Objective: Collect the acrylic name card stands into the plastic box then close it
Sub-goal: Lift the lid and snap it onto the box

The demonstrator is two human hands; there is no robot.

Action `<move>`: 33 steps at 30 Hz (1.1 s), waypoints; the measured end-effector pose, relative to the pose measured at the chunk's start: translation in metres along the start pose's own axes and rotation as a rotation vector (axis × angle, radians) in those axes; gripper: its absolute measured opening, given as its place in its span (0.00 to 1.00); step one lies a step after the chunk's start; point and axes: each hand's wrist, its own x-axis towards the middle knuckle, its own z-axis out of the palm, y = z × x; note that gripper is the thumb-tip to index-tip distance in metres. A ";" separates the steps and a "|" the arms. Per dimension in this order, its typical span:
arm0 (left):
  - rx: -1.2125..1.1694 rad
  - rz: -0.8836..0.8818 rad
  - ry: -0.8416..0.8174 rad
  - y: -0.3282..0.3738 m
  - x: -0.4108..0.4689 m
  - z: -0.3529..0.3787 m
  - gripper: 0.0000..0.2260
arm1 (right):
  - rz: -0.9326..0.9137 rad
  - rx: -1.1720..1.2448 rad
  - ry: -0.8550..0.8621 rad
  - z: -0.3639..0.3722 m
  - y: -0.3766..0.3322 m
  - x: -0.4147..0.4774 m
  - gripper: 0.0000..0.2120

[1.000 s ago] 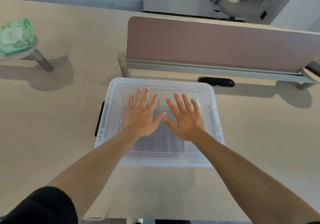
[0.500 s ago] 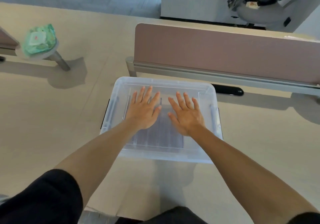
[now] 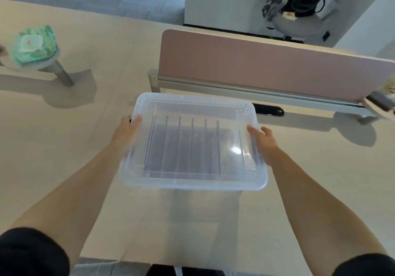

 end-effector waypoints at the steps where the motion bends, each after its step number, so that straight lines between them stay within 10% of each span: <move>1: -0.049 -0.013 0.016 0.001 0.001 -0.002 0.23 | 0.024 0.001 -0.009 -0.002 0.000 0.001 0.36; 10: -0.077 -0.125 -0.055 0.004 -0.011 -0.020 0.14 | -0.034 -0.214 0.001 -0.018 -0.010 -0.008 0.17; 14: -0.025 -0.103 -0.079 0.011 -0.019 -0.023 0.10 | 0.037 -0.186 -0.022 -0.017 -0.002 -0.017 0.23; 25: 0.233 -0.136 -0.003 0.027 -0.035 -0.003 0.53 | 0.062 -0.425 -0.159 0.002 -0.029 -0.036 0.39; 33: 0.411 -0.213 0.036 0.040 -0.030 0.011 0.56 | 0.029 -0.670 -0.070 0.024 -0.037 -0.032 0.41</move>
